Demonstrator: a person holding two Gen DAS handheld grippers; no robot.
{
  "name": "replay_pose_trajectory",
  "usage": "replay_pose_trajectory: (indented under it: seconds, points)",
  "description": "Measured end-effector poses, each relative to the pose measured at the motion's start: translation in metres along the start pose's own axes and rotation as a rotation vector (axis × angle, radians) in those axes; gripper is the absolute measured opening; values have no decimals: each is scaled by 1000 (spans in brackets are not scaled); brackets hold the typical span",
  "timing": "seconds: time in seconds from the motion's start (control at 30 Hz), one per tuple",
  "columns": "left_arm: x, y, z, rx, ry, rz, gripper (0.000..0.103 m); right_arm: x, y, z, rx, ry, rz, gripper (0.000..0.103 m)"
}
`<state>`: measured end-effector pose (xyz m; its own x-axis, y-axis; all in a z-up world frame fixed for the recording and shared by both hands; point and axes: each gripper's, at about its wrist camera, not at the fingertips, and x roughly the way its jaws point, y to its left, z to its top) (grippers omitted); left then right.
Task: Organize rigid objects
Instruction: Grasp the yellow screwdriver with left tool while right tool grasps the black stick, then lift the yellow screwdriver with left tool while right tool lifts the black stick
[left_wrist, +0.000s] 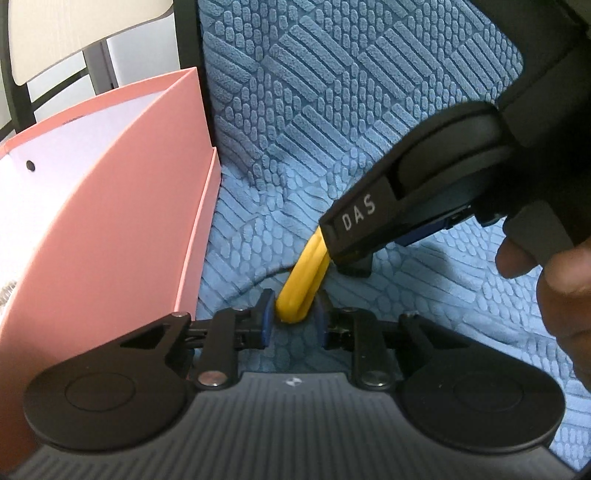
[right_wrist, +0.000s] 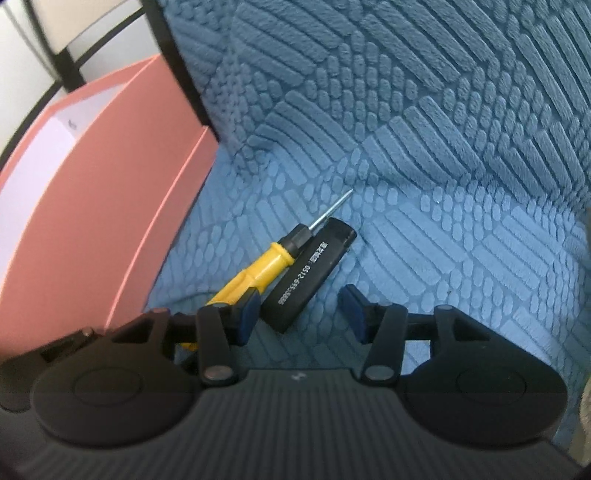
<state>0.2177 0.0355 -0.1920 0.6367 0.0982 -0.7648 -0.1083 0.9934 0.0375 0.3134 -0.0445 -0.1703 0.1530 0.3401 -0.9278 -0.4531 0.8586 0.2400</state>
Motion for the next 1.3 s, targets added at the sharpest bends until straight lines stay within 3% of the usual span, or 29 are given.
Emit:
replay_pose_trajectory:
  seconds: [0.2,0.4,0.5,0.8,1.0,1.3]
  points:
    - [-5,1,-1,-42,3,-47,25,-4,-8,0,14,18,-31,26]
    - [-9,1,-1,-72,14,-81,24,-17,-33,-4,117,19,-24,22]
    - [-9,1,-1,-86,20,-96,24,-26,-45,-9,188,12,2,14]
    - [-12,1,-1,-102,30,-136,23,-47,-52,-26,249,9,23,12]
    - [-20,5,-4,-118,38,-186,21,-56,-40,-40,219,5,-23,12]
    - [-43,15,-24,-141,72,-240,21,-80,-29,-87,284,-25,-67,11]
